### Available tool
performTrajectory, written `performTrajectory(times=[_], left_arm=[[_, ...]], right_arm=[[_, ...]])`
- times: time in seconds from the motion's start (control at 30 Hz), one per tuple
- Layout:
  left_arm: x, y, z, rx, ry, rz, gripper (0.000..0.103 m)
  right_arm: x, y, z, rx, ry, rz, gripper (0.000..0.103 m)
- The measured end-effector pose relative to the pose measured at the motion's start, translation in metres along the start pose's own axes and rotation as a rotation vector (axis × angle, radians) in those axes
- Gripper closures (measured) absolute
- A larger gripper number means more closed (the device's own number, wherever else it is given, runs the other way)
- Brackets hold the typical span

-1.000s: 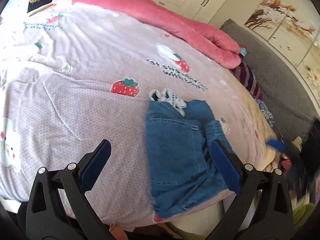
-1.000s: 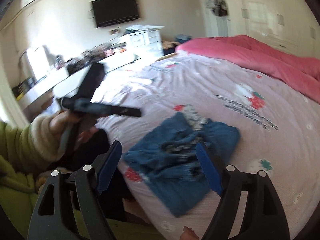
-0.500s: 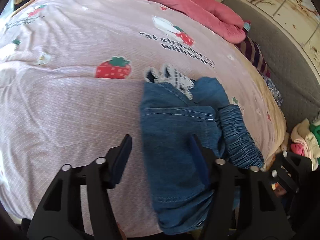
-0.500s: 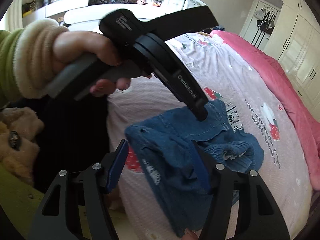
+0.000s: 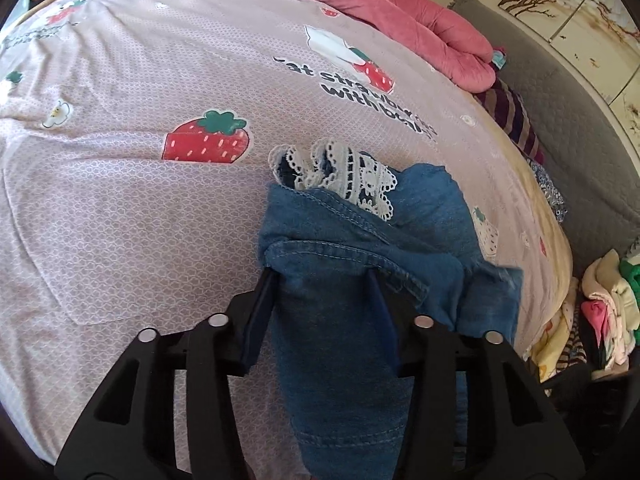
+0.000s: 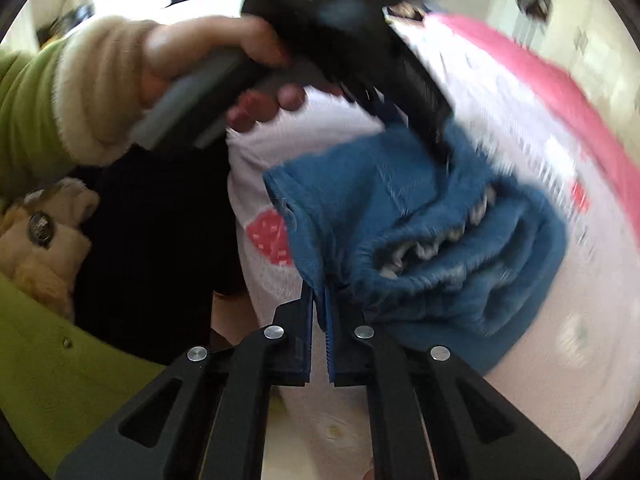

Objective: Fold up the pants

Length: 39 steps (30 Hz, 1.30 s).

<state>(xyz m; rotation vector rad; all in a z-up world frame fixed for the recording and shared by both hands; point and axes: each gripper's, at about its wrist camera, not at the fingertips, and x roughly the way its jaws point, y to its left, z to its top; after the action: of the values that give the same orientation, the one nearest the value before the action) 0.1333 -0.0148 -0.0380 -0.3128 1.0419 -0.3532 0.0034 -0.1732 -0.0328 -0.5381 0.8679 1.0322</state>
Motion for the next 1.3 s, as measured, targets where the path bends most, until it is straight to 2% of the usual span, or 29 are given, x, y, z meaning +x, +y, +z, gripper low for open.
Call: performTrajectory(times=[0.1,0.17,0.23,0.43,0.5,0.67,0.8,0.83,0.9,1.03,1.1,1.3], left_arm=[[-0.005,0.001,-0.006,-0.008,-0.021,-0.005,0.059],[-0.012,0.002,-0.010,-0.009,-0.034,-0.009,0.055],[-0.019,0.000,-0.013,-0.001,-0.049,-0.006,0.052],[-0.045,-0.007,-0.028,0.034,-0.107,0.013,0.043],[-0.054,-0.009,-0.035,0.050,-0.116,0.016,0.043],[-0.063,-0.028,-0.050,0.103,-0.099,-0.040,0.044],[-0.056,-0.054,-0.057,0.181,-0.078,-0.082,0.055],[-0.052,-0.058,-0.059,0.190,-0.061,-0.088,0.062],[-0.041,-0.067,-0.066,0.212,-0.024,-0.090,0.064],[-0.029,-0.076,-0.079,0.251,0.018,-0.094,0.064],[-0.027,-0.076,-0.080,0.262,0.022,-0.088,0.064],[-0.024,-0.074,-0.080,0.252,0.023,-0.093,0.064]], right_arm=[[-0.006,-0.011,0.001,0.092,-0.023,0.064,0.093],[-0.023,-0.011,0.003,0.121,-0.065,0.108,0.075],[-0.044,-0.010,0.007,0.122,-0.100,0.125,0.068],[-0.094,-0.034,0.020,0.172,-0.219,0.074,0.063],[-0.100,-0.055,0.032,0.225,-0.240,0.005,0.061],[-0.084,-0.106,0.060,0.357,-0.204,-0.049,0.061],[-0.051,-0.137,0.083,0.400,-0.133,-0.060,0.063],[-0.040,-0.141,0.084,0.399,-0.110,-0.058,0.064],[-0.019,-0.146,0.092,0.380,-0.059,-0.048,0.064],[0.008,-0.135,0.096,0.311,0.027,-0.038,0.065],[0.012,-0.125,0.096,0.267,0.038,-0.003,0.065],[0.021,-0.108,0.098,0.194,0.082,-0.031,0.065]])
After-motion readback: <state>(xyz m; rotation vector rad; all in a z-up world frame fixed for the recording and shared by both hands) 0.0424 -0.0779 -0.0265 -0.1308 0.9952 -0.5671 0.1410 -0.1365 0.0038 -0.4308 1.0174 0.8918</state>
